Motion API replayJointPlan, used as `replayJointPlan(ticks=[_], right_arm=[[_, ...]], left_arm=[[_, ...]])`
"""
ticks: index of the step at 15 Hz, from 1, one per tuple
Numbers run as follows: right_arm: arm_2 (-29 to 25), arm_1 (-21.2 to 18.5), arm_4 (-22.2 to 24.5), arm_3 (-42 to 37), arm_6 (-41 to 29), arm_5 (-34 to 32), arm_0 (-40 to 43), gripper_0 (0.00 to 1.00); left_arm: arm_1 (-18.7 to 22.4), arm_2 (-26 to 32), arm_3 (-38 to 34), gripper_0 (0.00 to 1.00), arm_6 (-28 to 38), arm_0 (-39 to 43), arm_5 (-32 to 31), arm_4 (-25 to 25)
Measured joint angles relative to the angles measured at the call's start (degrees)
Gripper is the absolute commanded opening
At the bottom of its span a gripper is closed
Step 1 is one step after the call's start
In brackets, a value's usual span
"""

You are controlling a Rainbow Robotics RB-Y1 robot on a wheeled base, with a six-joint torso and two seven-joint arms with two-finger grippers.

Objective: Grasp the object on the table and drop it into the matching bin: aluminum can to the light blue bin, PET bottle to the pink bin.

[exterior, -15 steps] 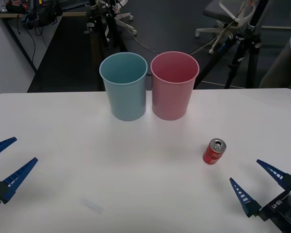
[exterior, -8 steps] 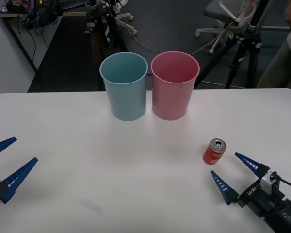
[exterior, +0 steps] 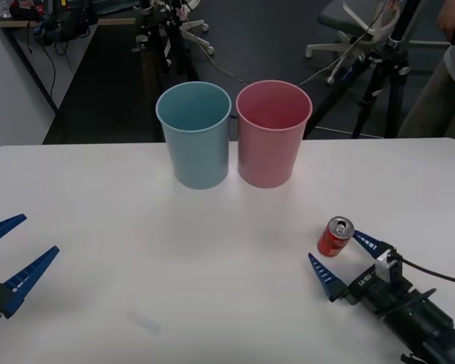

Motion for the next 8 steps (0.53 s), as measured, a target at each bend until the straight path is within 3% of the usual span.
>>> replayJointPlan(ticks=[8], right_arm=[[3.04,0.1,0.06,0.0,-0.55,5.18,-2.79,1.0]], left_arm=[[0.0,0.0,0.0,1.0,0.0,0.0,0.0,0.0]])
